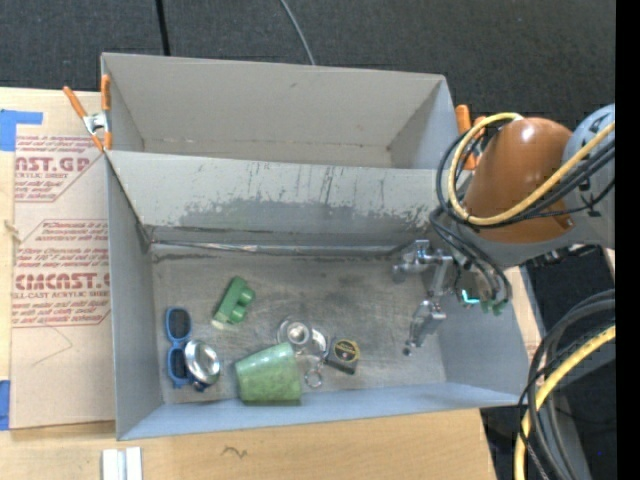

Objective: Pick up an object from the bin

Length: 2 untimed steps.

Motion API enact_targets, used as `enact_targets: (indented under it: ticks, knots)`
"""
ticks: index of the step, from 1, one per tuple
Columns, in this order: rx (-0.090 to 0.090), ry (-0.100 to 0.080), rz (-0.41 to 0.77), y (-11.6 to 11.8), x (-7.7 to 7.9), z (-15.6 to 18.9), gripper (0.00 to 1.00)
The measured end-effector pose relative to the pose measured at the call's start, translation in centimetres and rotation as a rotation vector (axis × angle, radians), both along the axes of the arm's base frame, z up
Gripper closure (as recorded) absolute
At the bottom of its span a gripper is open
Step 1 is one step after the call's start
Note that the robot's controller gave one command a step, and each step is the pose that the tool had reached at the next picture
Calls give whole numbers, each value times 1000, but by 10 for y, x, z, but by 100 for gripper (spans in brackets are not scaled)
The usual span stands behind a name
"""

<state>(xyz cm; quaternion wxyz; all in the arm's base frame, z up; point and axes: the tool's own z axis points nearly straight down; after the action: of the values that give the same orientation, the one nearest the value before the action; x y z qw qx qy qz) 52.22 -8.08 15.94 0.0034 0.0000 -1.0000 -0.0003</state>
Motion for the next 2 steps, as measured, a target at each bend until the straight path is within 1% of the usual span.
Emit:
enact_targets:
  ticks: [1, 2]
  knots:
    - [0, -11, 107, 67, -6, -91, 0]
    - [3, -7, 731, 84, -35, -59, 0]
